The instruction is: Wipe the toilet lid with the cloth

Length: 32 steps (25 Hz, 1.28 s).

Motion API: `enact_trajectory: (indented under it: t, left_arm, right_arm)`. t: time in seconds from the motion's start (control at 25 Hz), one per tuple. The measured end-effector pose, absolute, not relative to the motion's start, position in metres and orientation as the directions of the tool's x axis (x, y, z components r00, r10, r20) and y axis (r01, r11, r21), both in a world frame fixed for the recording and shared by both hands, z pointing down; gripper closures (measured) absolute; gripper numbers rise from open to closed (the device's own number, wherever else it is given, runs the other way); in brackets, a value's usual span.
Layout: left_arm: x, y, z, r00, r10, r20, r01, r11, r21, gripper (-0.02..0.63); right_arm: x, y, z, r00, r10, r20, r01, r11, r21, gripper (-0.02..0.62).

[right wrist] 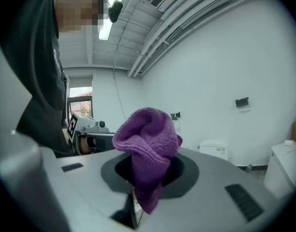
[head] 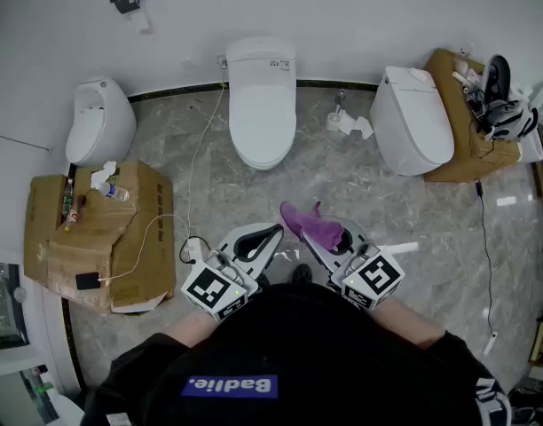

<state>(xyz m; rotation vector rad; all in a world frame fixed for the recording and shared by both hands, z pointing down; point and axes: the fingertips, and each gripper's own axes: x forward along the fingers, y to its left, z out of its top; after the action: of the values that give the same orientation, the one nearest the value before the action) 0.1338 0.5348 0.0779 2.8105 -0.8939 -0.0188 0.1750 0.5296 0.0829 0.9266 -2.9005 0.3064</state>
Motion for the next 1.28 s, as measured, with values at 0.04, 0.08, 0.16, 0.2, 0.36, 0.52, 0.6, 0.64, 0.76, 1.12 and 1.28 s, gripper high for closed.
enact_trajectory:
  t: [0.04,0.08,0.16,0.2,0.36,0.52,0.6,0.64,0.76,1.12,1.28]
  left_arm:
    - [0.134,0.535,0.078,0.818,-0.573,0.046,-0.571,-0.8,0.185,0.589]
    - [0.134,0.536,0.077,0.819,-0.573,0.046,-0.57,-0.801,0.184,0.589]
    - [0.134,0.536,0.078,0.821,-0.57,0.043,-0.567,-0.803,0.182,0.589]
    - [0.134,0.537,0.078,0.822,-0.568,0.042,-0.566,-0.805,0.181,0.589]
    - [0.135,0.537,0.078,0.817,-0.575,0.048,-0.573,-0.801,0.175,0.589]
    - [0.136,0.536,0.077,0.815,-0.578,0.048,-0.576,-0.798,0.174,0.589]
    - [0.137,0.535,0.076,0.811,-0.583,0.047,-0.582,-0.794,0.177,0.589]
    - [0.138,0.534,0.076,0.809,-0.585,0.047,-0.583,-0.793,0.178,0.589]
    - [0.141,0.531,0.075,0.802,-0.594,0.053,-0.593,-0.786,0.175,0.589]
    - [0.161,0.515,0.078,0.77,-0.635,0.061,-0.635,-0.755,0.163,0.589]
    - [0.171,0.503,0.083,0.738,-0.672,0.06,-0.67,-0.721,0.175,0.589]
  right_arm:
    - [0.175,0.53,0.083,-0.814,-0.565,0.138,-0.581,0.797,-0.165,0.537]
    - [0.175,0.53,0.083,-0.814,-0.564,0.138,-0.581,0.797,-0.165,0.537]
    - [0.173,0.531,0.082,-0.814,-0.564,0.138,-0.581,0.797,-0.166,0.537]
    - [0.173,0.531,0.082,-0.814,-0.564,0.137,-0.58,0.797,-0.166,0.537]
    - [0.173,0.531,0.083,-0.819,-0.558,0.134,-0.574,0.801,-0.168,0.536]
    - [0.174,0.531,0.084,-0.822,-0.555,0.132,-0.57,0.803,-0.175,0.535]
    - [0.175,0.529,0.085,-0.826,-0.548,0.133,-0.564,0.804,-0.189,0.535]
    - [0.175,0.529,0.086,-0.828,-0.544,0.134,-0.56,0.805,-0.197,0.536]
    - [0.179,0.527,0.086,-0.835,-0.534,0.132,-0.55,0.809,-0.206,0.535]
    - [0.203,0.509,0.086,-0.849,-0.518,0.101,-0.527,0.825,-0.203,0.536]
    - [0.217,0.497,0.092,-0.856,-0.507,0.1,-0.516,0.83,-0.21,0.535]
